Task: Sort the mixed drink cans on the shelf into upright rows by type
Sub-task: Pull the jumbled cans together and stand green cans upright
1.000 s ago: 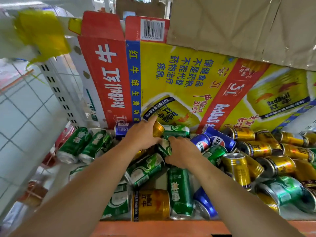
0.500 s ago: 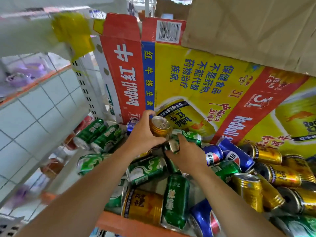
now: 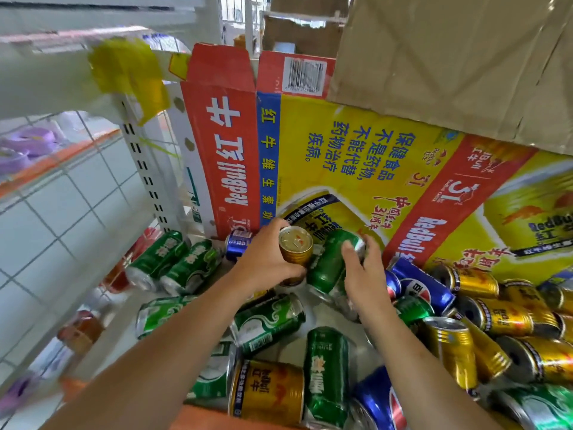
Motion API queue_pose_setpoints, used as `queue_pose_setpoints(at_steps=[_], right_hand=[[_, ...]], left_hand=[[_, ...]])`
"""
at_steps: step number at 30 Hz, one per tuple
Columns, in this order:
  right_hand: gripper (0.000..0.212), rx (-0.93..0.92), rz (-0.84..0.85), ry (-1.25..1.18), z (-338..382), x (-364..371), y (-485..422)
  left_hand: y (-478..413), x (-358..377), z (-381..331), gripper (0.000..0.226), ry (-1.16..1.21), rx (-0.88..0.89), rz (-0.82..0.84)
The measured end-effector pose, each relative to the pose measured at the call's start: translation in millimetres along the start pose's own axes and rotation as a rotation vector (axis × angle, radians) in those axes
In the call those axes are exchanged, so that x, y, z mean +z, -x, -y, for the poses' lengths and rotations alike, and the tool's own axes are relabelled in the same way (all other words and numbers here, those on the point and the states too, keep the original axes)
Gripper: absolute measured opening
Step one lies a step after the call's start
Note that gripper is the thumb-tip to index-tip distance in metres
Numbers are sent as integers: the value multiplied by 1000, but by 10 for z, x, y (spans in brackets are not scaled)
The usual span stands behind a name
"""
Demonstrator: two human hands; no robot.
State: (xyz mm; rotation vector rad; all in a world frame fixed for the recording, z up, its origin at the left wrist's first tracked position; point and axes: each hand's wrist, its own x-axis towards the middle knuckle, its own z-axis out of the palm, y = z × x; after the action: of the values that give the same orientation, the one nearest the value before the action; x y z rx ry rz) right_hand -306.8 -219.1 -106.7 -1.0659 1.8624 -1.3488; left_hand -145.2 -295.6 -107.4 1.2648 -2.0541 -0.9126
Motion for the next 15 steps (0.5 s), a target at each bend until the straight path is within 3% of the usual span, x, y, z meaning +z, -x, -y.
queue_pose_setpoints(at_steps=[3, 7, 11, 15], right_hand=[[40, 202, -38, -231, 29, -31, -54], [11, 346, 155, -146, 107, -164, -63], [9, 405, 275, 2, 149, -168, -73], [17, 442, 302, 95, 206, -109, -142]], left_hand=[[22, 46, 126, 70, -52, 1, 65], [36, 67, 187, 73, -119, 20, 129], [25, 13, 187, 73, -117, -28, 159], [104, -99, 88, 94, -200, 62, 216]])
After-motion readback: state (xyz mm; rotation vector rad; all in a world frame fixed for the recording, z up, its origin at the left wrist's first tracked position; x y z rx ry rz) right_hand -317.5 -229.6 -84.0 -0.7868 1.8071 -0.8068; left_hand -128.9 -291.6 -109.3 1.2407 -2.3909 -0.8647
